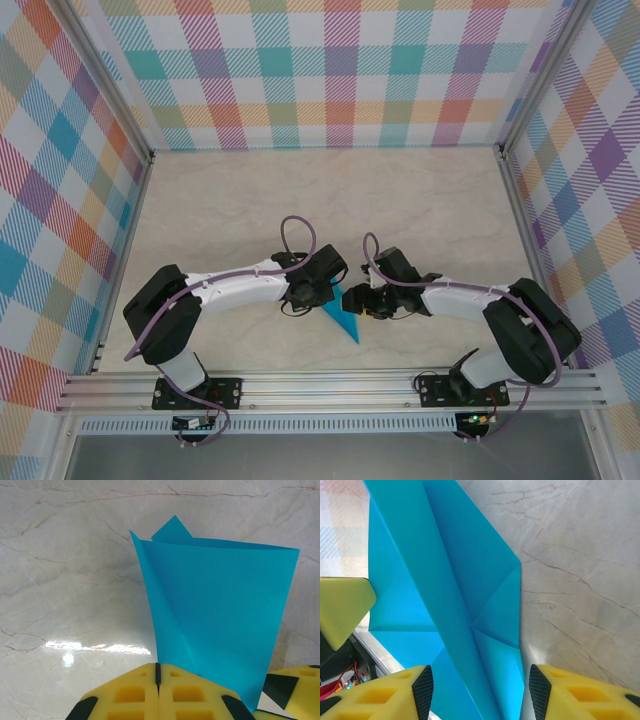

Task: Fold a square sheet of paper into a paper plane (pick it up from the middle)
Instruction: Move a paper plane to the center of the table.

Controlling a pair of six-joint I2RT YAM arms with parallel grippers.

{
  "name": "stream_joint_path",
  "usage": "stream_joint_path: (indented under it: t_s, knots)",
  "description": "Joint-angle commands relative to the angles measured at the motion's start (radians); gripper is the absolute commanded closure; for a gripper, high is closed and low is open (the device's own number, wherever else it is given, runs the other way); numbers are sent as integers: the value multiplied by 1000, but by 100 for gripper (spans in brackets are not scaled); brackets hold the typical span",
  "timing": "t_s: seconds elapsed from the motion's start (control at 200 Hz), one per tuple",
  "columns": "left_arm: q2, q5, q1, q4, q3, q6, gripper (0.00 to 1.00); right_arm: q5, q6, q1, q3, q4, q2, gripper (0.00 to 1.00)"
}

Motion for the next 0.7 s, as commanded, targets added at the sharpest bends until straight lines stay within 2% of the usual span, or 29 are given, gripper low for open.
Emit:
stream_joint_path:
  t_s: [0.0,0.225,0.55,0.695]
  knots:
    - [-14,-22,11,-10,-11,12,96,-88,-4,11,-11,59,23,45]
    - [-15,-26,11,-19,-9,12,96,-121,-28,30,-7,47,6,45]
    - [-23,-29,11,-21,-12,14,96,39,-46,63,37,-101,-50,46]
    - [-20,-26,10,-19,-11,14,96,9,-57,76,50,-91,-43,46]
